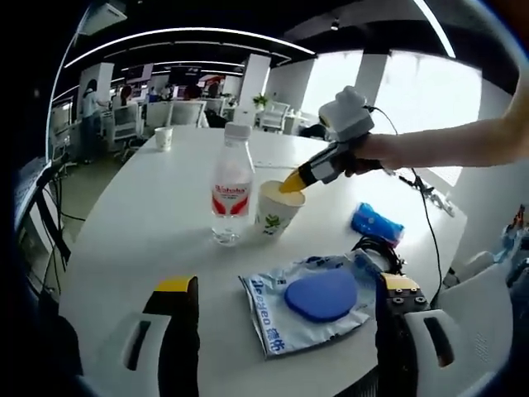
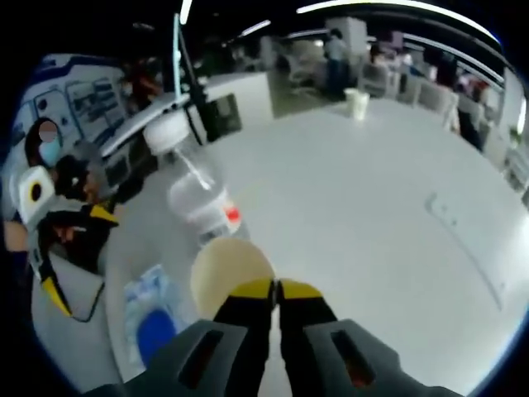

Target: Arrange the tabletop items into an orderly group along one side of the table until the central work area is clear of visible clutter.

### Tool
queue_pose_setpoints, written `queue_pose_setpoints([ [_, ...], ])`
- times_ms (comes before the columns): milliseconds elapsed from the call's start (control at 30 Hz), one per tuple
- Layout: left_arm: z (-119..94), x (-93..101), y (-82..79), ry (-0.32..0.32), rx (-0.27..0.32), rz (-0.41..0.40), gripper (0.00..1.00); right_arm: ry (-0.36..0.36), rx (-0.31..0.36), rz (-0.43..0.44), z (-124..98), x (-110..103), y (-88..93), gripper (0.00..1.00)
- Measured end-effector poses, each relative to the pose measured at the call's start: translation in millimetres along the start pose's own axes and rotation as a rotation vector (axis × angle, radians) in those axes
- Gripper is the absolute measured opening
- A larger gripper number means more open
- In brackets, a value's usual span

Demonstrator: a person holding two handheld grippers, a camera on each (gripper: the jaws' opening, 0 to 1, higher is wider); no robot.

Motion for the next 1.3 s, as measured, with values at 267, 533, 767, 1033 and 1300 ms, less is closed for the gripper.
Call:
queue_pose_setpoints([
  [267,-2.3,-3.6,-2.2,-0.014,0.015,-0.022,0.88,-0.028,-0.034,-0.037,7.2,13.3,-5.8,0.0],
  [533,-4.6,-5.5,1.2,-0.031,0.018,-0.044,0.87,-0.071,-0.042,-0.085,10.5,12.2,-10.8,0.0],
  [767,-5.2,-7.3,3.4,-0.048,0.012,-0.052,0.86,-0.064,-0.053,-0.136,14.6,17.0,-14.0,0.0],
  [1033,-6.1,-7.6,6.1,-0.049,0.013,-0.058,0.87,-0.055,-0.042,-0.139,13.4,15.5,-14.5,0.06],
  [1300,-6.7,-10.8,2.6,-0.053,0.022,-0.052,0.88,-0.061,-0.026,-0.141,13.8,12.1,-15.5,0.08],
])
Point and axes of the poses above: the point that each gripper's makers call its tool centre point, and the gripper's own axes: z roughly forward along the fingers, x roughly to its right, y roughly out of its underside, the point moved 8 cm from there along -z, roughly backward along the fingers, and after that the axes turned 3 degrees about -y, right-handed, at the moved point
